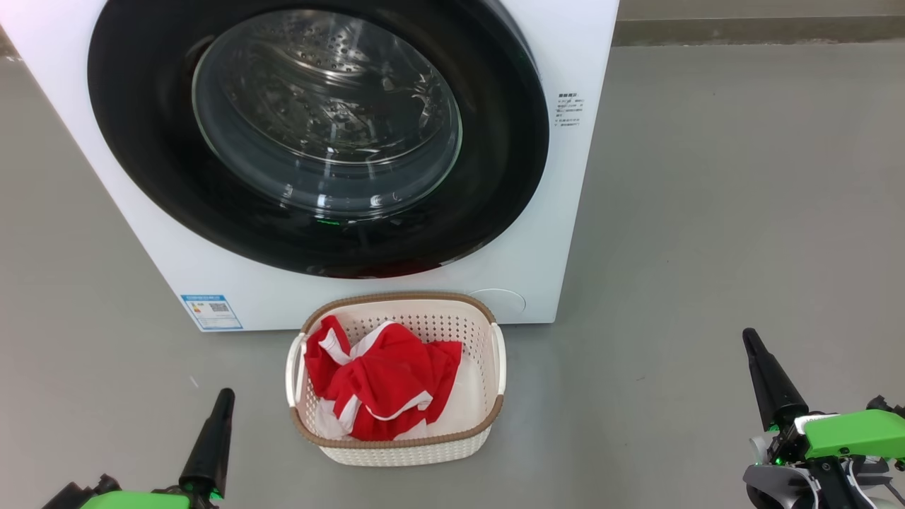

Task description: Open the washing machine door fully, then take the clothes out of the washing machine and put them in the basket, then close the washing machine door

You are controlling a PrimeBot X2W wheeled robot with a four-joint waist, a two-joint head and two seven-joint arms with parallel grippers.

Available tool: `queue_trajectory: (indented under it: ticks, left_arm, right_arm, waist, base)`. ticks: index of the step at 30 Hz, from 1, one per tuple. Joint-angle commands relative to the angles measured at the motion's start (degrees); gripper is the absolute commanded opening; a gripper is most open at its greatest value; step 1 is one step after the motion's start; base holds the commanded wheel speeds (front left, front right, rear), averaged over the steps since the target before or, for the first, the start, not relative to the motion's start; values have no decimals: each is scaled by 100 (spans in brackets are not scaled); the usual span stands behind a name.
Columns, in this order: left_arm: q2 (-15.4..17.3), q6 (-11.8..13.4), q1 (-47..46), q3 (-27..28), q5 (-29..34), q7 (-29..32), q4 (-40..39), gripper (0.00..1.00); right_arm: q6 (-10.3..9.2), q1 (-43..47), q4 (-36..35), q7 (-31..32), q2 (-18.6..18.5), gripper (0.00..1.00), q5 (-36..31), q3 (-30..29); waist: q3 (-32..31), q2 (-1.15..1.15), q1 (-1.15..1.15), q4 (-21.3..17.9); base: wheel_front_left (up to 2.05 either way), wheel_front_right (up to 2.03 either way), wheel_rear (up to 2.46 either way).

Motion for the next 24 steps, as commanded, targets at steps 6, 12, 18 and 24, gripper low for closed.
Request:
queue_trajectory:
  ticks: [6,12,18,24]
  left_arm:
    - [65,-41,-228,209,-29,37,-120,0]
    - [64,-41,-229,210,-27,38,-120,0]
    - [63,-41,-229,211,-26,39,-120,0]
    - [62,-41,-229,213,-25,40,-120,0]
  right_arm:
    - [-4,-246,-141,30,-62,0,-14,80]
    - [-4,-247,-141,32,-60,0,-16,78]
    - [-4,-247,-141,33,-59,0,-17,76]
    - [-4,-247,-141,35,-58,0,-19,75]
  waist:
    - [0,0,0,0]
    - [0,0,0,0]
    - [0,0,0,0]
    - [0,0,0,0]
  base:
    - [0,0,0]
    - [0,0,0]
    - [0,0,0]
    - [0,0,0]
